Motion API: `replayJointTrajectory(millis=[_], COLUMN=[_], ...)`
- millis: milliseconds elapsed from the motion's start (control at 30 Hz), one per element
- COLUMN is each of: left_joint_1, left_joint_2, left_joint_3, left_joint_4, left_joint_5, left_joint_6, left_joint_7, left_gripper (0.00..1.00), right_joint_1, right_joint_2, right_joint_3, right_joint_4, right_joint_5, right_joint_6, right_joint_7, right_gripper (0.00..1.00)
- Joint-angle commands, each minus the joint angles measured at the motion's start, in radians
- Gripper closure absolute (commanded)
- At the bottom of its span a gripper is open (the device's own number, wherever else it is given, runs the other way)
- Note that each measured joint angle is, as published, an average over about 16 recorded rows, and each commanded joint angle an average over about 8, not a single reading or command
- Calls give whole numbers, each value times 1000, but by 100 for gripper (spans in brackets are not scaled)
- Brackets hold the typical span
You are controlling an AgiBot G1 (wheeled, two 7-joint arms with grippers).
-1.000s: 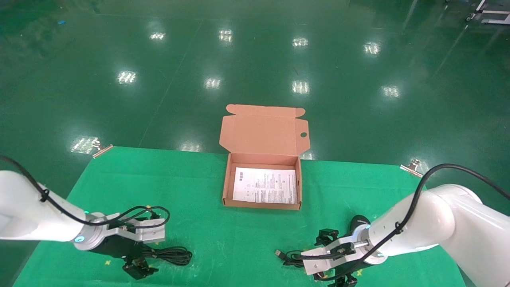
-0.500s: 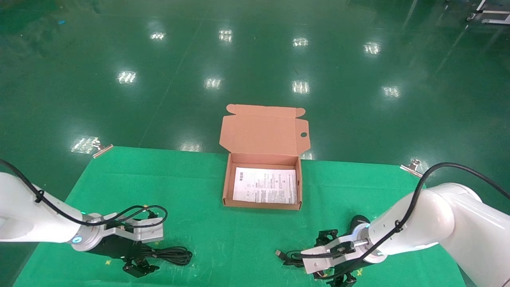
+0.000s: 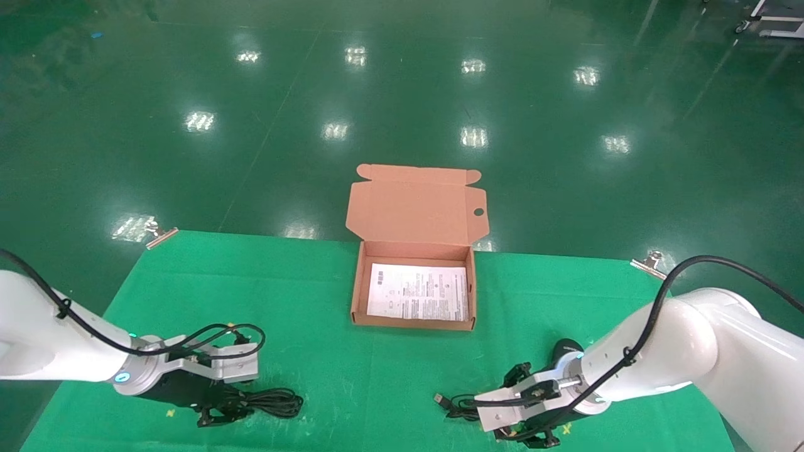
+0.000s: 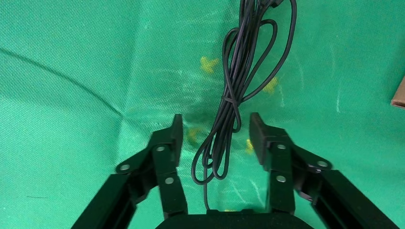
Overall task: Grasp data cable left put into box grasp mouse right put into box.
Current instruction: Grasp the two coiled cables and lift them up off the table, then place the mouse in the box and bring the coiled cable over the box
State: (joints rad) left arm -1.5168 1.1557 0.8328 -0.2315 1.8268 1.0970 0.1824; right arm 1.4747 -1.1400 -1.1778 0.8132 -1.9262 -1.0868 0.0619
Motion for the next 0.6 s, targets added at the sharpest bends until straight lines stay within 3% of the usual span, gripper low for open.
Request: replayJointTrajectory(millis=[33,600], left_joint_1=[0,-1], left_joint_2=[0,-2], left_joint_3=[0,1], left_joint_4=[-1,-4], left_joint_5=[0,0], left_joint_6=[0,2], left_joint_7=[0,2], left_gripper=[100,100], right_joint_1=[0,6], right_joint_2=[0,10], right_joint_3=[0,3], right_joint_4=[1,7], right_joint_5=[0,3], right_joint_6=[0,-5], right_joint_7=[0,7], right_gripper=[100,100])
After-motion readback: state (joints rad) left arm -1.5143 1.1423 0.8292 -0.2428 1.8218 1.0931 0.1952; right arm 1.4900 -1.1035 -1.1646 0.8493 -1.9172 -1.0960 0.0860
